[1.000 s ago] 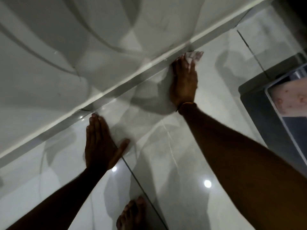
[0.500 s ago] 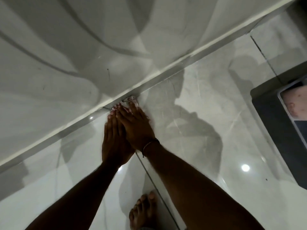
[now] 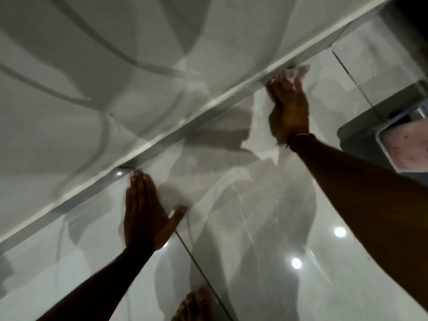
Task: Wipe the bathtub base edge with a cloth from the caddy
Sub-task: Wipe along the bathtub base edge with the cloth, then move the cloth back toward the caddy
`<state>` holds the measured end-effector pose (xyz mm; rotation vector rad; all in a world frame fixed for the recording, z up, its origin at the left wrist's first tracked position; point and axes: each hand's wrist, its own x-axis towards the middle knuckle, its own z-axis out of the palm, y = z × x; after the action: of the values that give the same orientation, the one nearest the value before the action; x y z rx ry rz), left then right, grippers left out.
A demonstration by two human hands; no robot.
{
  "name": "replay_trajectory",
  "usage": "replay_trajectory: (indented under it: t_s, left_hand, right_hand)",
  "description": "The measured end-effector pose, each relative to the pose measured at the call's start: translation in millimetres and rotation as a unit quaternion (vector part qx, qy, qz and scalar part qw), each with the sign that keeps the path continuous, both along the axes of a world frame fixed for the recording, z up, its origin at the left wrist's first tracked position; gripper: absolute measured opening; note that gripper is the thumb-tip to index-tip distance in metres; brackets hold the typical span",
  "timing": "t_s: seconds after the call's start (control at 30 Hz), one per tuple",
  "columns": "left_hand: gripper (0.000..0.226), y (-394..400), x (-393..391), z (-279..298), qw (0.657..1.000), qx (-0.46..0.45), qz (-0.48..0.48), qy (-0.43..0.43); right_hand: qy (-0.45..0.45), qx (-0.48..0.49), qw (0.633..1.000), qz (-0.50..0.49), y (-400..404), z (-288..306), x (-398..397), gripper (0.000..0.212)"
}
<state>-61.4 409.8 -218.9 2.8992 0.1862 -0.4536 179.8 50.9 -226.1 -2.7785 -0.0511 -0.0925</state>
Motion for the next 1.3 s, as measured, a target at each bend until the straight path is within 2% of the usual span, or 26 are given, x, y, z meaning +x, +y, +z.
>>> replay_trajectory:
  t_s: [0.13, 0.27, 0.37, 0.47, 0.57, 0.73, 0.83, 0.93, 1.0, 1.07, 1.13, 1.17, 1.23, 1.3]
  left_hand:
    - [0.124, 0.7, 0.9, -4.7, 1.000, 0.009, -0.013, -0.016]
    - [0.121, 1.9, -0.9, -8.4, 0.999, 0.006, -0.019, -0.032]
    - [0.121, 1.4, 0.4, -9.8, 0.999, 0.011, -0.024, -0.039]
    - [0.122, 0.5, 1.7, -7.6, 0.999, 0.025, -0.032, -0.035]
    - [0.123, -1.2, 2.5, -1.8, 1.000, 0.013, -0.017, -0.021]
    - [0.124, -1.1, 6.9, -4.3, 0.999, 0.032, -0.032, -0.028]
    - [0.118, 3.4, 3.2, -8.6, 0.997, 0.035, -0.052, -0.035]
    - [0.099, 13.7, -1.9, -13.3, 0.997, 0.034, -0.072, -0.017]
    - [0.094, 18.9, -3.6, -7.6, 0.998, 0.031, -0.053, -0.017]
    - [0.111, 25.0, -9.6, 5.1, 0.997, 0.034, -0.066, -0.020]
    - [0.125, 30.1, -16.5, 26.1, 0.994, 0.045, -0.093, -0.022]
    - [0.128, 30.7, -18.3, 37.0, 0.995, 0.045, -0.093, -0.014]
    - [0.126, 23.7, -19.1, 67.0, 0.994, 0.038, -0.102, -0.001]
    - [0.123, 5.1, -17.1, 101.6, 0.990, 0.024, -0.139, 0.008]
  right_hand:
    - [0.004, 0.022, 0.994, -0.109, -49.9, 4.5, 47.3, 0.058]
    - [0.048, -0.110, 0.987, -0.108, -69.1, 5.3, 69.9, 0.078]
    - [0.076, -0.121, 0.985, -0.098, -64.5, 8.8, 69.0, 0.083]
    - [0.050, -0.081, 0.991, -0.095, -32.4, 5.4, 44.8, 0.074]
    - [-0.007, -0.029, 0.996, -0.090, 36.2, -6.7, -9.5, 0.066]
    - [0.013, 0.078, 0.995, -0.062, 166.4, 6.1, -98.0, 0.071]
    - [0.026, 0.095, 0.995, 0.034, 228.1, 5.6, -150.1, 0.072]
    - [0.020, 0.116, 0.981, 0.153, 269.7, 3.7, -187.3, 0.048]
    - [0.023, 0.127, 0.976, 0.178, 274.3, 2.1, -187.9, 0.045]
    - [0.018, 0.114, 0.963, 0.242, 263.2, 3.9, -184.6, 0.049]
    - [0.002, 0.140, 0.945, 0.295, 249.3, 17.2, -188.5, 0.047]
    - [0.016, 0.165, 0.943, 0.290, 242.6, 27.0, -194.1, 0.046]
    - [0.056, 0.218, 0.950, 0.215, 218.9, 54.8, -216.9, 0.046]
    - [0.068, 0.239, 0.960, 0.128, 179.0, 83.7, -243.7, 0.059]
